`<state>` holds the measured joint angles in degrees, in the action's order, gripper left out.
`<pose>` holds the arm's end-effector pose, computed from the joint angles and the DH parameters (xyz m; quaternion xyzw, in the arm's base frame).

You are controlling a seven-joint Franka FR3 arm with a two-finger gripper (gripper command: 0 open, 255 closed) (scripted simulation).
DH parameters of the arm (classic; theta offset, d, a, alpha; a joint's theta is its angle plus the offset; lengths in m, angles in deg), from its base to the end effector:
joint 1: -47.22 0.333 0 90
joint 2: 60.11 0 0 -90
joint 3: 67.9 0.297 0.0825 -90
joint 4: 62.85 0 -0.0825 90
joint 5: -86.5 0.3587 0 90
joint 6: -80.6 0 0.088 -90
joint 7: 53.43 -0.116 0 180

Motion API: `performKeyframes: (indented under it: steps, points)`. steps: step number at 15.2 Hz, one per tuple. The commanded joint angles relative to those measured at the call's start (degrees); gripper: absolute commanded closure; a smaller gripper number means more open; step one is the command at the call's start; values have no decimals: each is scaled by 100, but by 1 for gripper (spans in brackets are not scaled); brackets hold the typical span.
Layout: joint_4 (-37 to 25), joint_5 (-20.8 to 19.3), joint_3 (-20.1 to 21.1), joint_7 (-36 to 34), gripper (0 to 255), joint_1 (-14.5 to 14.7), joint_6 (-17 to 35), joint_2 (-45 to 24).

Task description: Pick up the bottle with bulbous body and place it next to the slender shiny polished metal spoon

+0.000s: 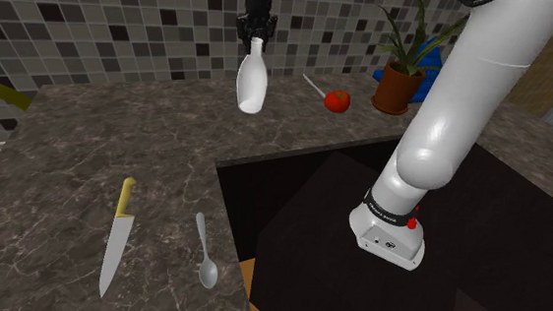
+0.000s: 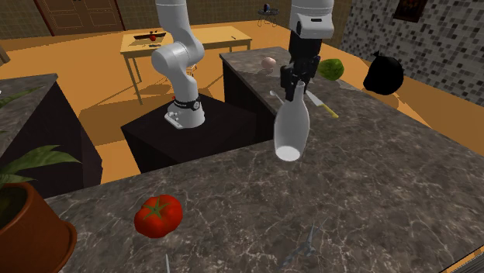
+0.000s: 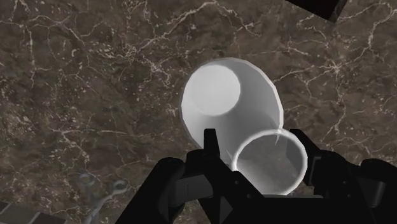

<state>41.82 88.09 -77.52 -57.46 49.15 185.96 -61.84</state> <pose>0.5402 -0.0696 0.4879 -0.9943 0.1058 0.0085 0.0111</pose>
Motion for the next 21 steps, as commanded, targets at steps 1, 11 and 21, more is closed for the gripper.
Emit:
performKeyframes:
  steps: [1, 11, 21]
  points:
    - [189, -28, 142, -309, 255, 153, 17, 184]
    - [687, -16, 853, -1666, 255, 804, 128, 603]
    - [527, 37, 1589, -3029, 255, 1448, 145, 463]
